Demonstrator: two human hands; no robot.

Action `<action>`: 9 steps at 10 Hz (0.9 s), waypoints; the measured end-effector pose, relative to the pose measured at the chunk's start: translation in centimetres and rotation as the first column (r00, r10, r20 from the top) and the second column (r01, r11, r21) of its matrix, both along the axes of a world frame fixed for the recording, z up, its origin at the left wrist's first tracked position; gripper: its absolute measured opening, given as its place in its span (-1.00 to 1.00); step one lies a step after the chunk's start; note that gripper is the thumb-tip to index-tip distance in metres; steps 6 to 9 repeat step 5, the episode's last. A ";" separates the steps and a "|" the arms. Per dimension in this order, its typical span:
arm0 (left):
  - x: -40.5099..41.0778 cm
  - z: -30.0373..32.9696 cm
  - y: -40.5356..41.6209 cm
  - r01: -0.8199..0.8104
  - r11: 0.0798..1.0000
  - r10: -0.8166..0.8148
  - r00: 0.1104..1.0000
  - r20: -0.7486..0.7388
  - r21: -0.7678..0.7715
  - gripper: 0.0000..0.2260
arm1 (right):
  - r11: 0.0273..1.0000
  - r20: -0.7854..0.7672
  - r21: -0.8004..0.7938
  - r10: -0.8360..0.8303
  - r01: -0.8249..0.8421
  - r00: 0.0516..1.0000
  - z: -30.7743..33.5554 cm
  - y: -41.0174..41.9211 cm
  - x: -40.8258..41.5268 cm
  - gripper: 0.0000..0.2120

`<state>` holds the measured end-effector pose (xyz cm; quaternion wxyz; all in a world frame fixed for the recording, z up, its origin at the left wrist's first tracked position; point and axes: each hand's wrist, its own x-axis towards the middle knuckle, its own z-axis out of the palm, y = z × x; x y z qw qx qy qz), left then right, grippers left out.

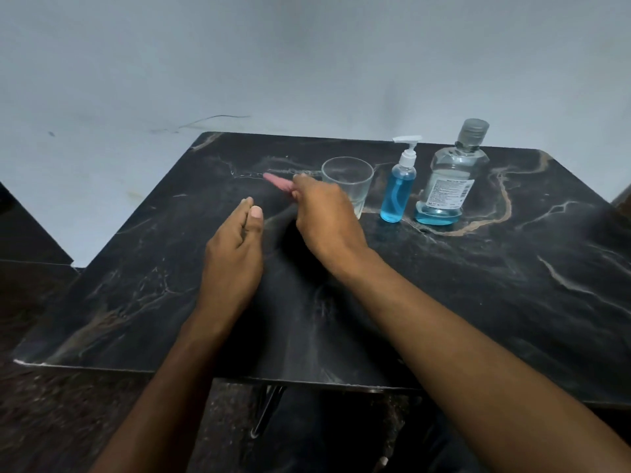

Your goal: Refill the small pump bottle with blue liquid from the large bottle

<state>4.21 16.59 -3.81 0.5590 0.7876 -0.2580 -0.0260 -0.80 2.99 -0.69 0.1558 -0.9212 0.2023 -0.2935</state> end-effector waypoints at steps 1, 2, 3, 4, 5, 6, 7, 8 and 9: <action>0.0 0.0 -0.3 -0.018 0.999 0.018 1.000 0.003 -0.040 -0.54 | 0.992 -0.173 -0.122 -0.054 0.033 0.983 -1.4 0.0 2.0 -0.65; 0.2 0.0 -0.6 -0.017 1.000 0.017 1.000 0.019 -0.017 -0.56 | 1.000 -0.405 -0.010 0.004 -0.008 0.914 -3.2 0.5 3.0 -0.66; 0.4 0.0 -0.5 0.005 1.000 -0.004 0.999 0.043 -0.025 -0.57 | 0.983 -0.416 0.160 0.155 -0.096 0.896 -3.5 0.7 2.9 -0.51; 0.6 -0.1 -0.5 0.046 0.998 -0.048 0.997 0.058 0.033 -0.57 | 0.955 -0.383 0.238 0.262 -0.179 0.886 -2.2 0.4 1.0 -0.47; 0.6 0.1 -1.0 0.087 0.993 -0.096 0.990 0.104 0.085 -0.57 | 0.967 -0.236 0.170 0.225 -0.188 0.945 -1.1 -0.9 -2.7 -0.62; 0.6 0.1 -1.0 0.087 0.993 -0.096 0.990 0.104 0.085 -0.57 | 0.967 -0.236 0.170 0.225 -0.188 0.945 -1.1 -0.9 -2.7 -0.62; 0.6 0.1 -1.0 0.087 0.993 -0.096 0.990 0.104 0.085 -0.57 | 0.967 -0.236 0.170 0.225 -0.188 0.945 -1.1 -0.9 -2.7 -0.62; 0.6 0.1 -1.0 0.087 0.993 -0.096 0.990 0.104 0.085 -0.57 | 0.967 -0.236 0.170 0.225 -0.188 0.945 -1.1 -0.9 -2.7 -0.62; 0.6 0.1 -1.0 0.087 0.993 -0.096 0.990 0.104 0.085 -0.57 | 0.967 -0.236 0.170 0.225 -0.188 0.945 -1.1 -0.9 -2.7 -0.62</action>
